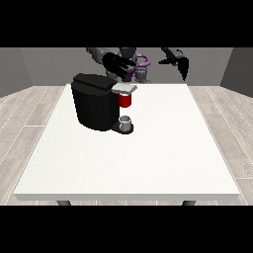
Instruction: Insert the coffee pod into the coffee machine and close the lid
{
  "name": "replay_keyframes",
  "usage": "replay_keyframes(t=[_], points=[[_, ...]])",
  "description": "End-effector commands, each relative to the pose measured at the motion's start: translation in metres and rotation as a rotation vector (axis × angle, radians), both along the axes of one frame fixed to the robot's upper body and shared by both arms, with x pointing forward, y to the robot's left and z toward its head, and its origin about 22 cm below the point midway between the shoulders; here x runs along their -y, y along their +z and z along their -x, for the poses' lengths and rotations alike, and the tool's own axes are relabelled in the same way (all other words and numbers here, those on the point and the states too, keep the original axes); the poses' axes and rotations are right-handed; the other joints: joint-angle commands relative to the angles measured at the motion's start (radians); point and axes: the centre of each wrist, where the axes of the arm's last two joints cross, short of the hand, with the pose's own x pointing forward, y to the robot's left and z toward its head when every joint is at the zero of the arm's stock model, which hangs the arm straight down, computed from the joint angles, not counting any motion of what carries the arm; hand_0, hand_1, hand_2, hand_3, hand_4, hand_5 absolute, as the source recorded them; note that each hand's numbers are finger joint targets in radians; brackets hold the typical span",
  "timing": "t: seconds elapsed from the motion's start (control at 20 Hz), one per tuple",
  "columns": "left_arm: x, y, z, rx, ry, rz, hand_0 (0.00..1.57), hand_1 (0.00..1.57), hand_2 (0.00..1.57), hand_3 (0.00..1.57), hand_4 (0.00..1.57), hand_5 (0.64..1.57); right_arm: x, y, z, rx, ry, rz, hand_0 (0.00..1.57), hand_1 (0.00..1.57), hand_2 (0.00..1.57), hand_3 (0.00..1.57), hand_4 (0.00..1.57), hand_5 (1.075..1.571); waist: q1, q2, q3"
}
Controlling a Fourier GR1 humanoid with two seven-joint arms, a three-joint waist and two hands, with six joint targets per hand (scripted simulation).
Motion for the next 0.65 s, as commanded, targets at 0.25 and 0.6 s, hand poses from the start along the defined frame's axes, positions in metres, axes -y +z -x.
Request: replay_keyframes(t=[0.25, 0.6], points=[[0.002, -0.018, 0.008, -0.028, 0.036, 0.042, 0.00, 0.00, 0.00, 0.00, 0.19, 1.571, -0.031, -0.028, 0.027, -0.002, 0.191, -0.102, 0.00, 0.00, 0.00, 0.00, 0.26, 1.571, -0.079, -0.093, -0.0001], [-0.021, -0.043, 0.032, -0.131, 0.102, 0.009, 0.00, 0.00, 0.00, 0.00, 0.19, 1.571, -0.006, -0.120, 0.094, -0.195, 0.094, -0.260, 0.00, 0.00, 0.00, 0.00, 0.16, 1.571, -0.152, -0.214, 0.0003]])
